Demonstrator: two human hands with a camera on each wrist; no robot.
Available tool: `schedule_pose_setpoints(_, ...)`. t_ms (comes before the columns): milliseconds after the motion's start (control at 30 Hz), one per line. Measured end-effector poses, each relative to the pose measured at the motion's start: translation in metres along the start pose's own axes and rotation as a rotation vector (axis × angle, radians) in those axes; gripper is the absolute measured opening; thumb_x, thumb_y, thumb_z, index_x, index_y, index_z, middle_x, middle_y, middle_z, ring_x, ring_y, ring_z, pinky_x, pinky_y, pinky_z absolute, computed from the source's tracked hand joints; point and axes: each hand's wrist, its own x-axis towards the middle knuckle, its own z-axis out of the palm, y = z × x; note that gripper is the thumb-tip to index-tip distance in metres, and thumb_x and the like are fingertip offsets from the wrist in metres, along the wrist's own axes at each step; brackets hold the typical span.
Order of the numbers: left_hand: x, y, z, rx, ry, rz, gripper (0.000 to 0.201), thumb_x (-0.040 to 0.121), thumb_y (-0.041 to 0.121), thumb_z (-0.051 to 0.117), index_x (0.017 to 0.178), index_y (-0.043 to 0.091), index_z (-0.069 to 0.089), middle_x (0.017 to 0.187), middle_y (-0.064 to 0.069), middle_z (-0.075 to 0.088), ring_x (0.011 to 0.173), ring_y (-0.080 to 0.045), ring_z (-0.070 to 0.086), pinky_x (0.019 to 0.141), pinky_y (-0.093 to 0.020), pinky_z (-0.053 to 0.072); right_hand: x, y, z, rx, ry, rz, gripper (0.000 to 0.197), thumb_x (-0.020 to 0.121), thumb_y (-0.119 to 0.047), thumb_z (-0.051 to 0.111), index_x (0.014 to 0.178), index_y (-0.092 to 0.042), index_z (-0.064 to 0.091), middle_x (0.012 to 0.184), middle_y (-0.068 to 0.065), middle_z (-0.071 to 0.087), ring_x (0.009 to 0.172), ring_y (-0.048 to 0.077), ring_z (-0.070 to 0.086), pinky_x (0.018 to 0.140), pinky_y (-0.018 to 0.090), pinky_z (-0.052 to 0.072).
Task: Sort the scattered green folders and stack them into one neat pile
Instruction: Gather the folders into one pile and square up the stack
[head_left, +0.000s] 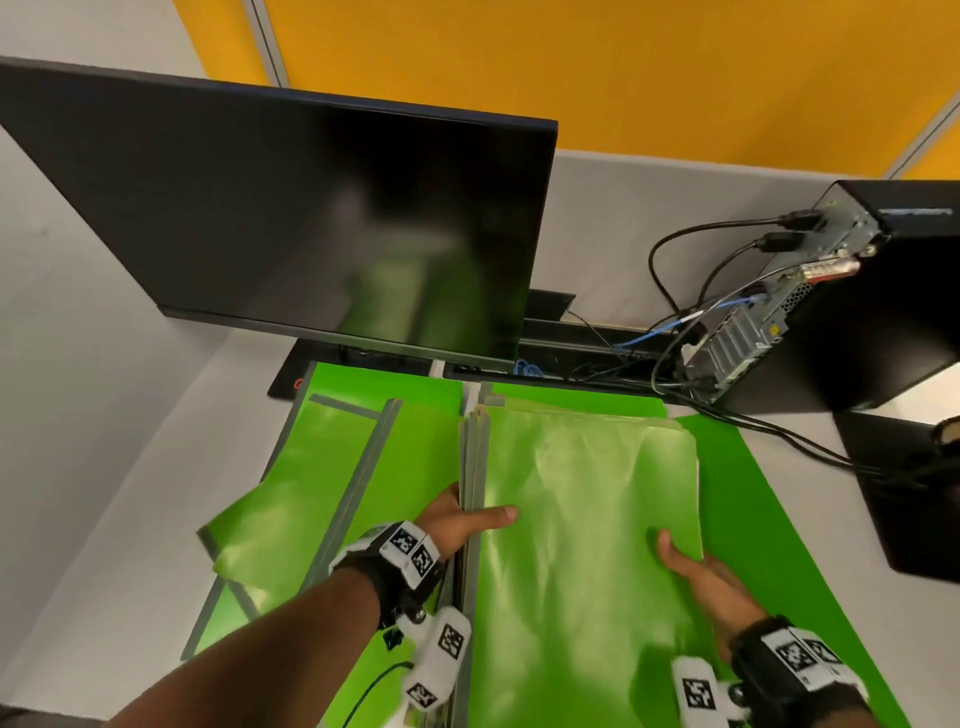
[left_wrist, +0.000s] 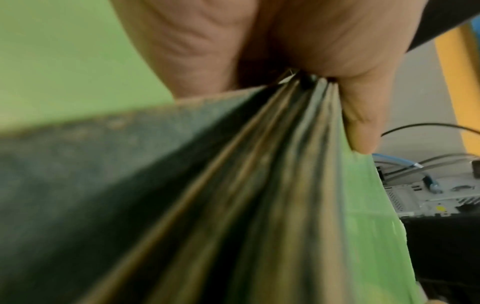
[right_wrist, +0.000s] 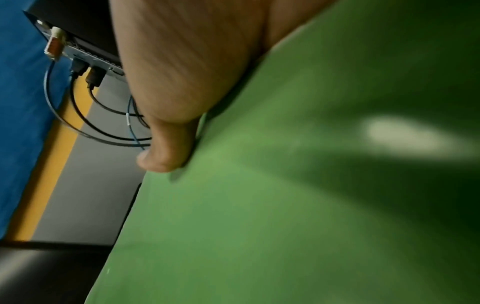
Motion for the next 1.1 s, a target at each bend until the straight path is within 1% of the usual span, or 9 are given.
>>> schedule_pose_setpoints(67,-0.01,0.02,0.002,0.04,-0.01,-0.051,0.081,0.082,0.033,0.069,0.145,0.007,0.026,0.146,-0.011,0.038,0.131,-0.026,0.039,0.09,-0.024,0.03,0.002,-0.005,0.003,-0.05,0.06,0.003,0.153,0.022,-0.083,0.07,0.149,-0.021,0.012,0.154,0.01,0.024,0.139,0.032,0.027,0.112,0.052,0.023)
schedule_pose_setpoints(167,0.016,0.011,0.002,0.029,-0.011,-0.146,0.089,0.075,0.038,0.074,0.145,0.009,0.027,0.149,-0.01,0.035,0.135,-0.027,0.036,0.106,-0.034,0.031,0.002,-0.014,0.006,-0.175,0.079,-0.019,0.157,0.021,-0.089,0.062,0.149,-0.013,0.013,0.155,0.014,0.022,0.139,0.033,0.027,0.111,0.05,0.024)
schedule_pose_setpoints(333,0.028,0.002,0.002,0.142,0.004,-0.146,0.113,0.055,0.061,0.077,0.144,0.01,0.031,0.148,-0.01,0.035,0.134,-0.029,0.037,0.111,-0.036,0.03,-0.001,-0.022,0.007,-0.241,0.076,0.095,0.125,0.049,-0.09,0.052,0.148,-0.022,0.019,0.155,0.014,0.021,0.138,0.036,0.027,0.108,0.056,0.024)
schedule_pose_setpoints(433,0.028,0.01,0.0,0.406,0.171,0.007,0.1,0.065,0.059,0.072,0.144,0.014,0.032,0.146,-0.011,0.027,0.136,-0.03,0.03,0.114,-0.035,0.026,0.006,-0.022,0.006,-0.271,0.053,0.139,0.126,0.044,-0.099,0.035,0.147,-0.027,0.026,0.153,0.014,0.025,0.135,0.04,0.031,0.102,0.06,0.028)
schedule_pose_setpoints(567,0.028,0.016,-0.036,0.541,0.456,0.206,0.082,0.076,0.049,0.067,0.143,0.015,0.035,0.14,-0.01,0.032,0.132,-0.029,0.033,0.109,-0.036,0.03,-0.004,-0.029,0.015,-0.283,0.122,0.184,0.116,0.056,-0.089,0.047,0.147,-0.019,0.025,0.152,0.018,0.027,0.133,0.042,0.033,0.099,0.059,0.033)
schedule_pose_setpoints(700,0.027,-0.012,-0.09,0.826,0.659,-0.103,0.093,0.071,0.063,0.065,0.138,0.008,0.033,0.138,-0.015,0.032,0.13,-0.031,0.031,0.106,-0.045,0.036,-0.004,-0.026,0.016,-0.327,0.16,0.137,0.116,0.06,-0.087,0.045,0.146,-0.013,0.025,0.152,0.019,0.026,0.134,0.04,0.033,0.103,0.056,0.031)
schedule_pose_setpoints(767,0.027,-0.03,-0.106,0.919,0.632,-0.204,0.099,0.061,0.071,0.067,0.132,0.008,0.039,0.134,-0.015,0.036,0.126,-0.031,0.035,0.106,-0.042,0.036,-0.002,-0.022,0.016,-0.329,0.195,0.109,0.118,0.059,-0.088,0.043,0.145,-0.009,0.027,0.152,0.02,0.027,0.134,0.039,0.033,0.105,0.054,0.028)
schedule_pose_setpoints(900,0.03,-0.04,-0.114,1.041,0.555,-0.173,0.095,0.06,0.078,0.061,0.125,0.011,0.045,0.128,-0.014,0.044,0.12,-0.031,0.042,0.101,-0.039,0.038,-0.005,-0.019,0.019,-0.292,0.233,0.108,0.117,0.06,-0.087,0.045,0.145,-0.009,0.029,0.151,0.02,0.028,0.134,0.04,0.034,0.106,0.055,0.029)
schedule_pose_setpoints(1100,0.029,-0.035,-0.106,0.632,0.473,-0.154,0.074,0.074,0.048,0.072,0.127,0.007,0.042,0.121,-0.014,0.056,0.108,-0.031,0.058,0.082,-0.035,0.049,-0.009,-0.019,0.021,-0.275,0.237,0.116,0.116,0.058,-0.087,0.046,0.145,-0.011,0.029,0.15,0.022,0.029,0.132,0.042,0.035,0.102,0.057,0.031)
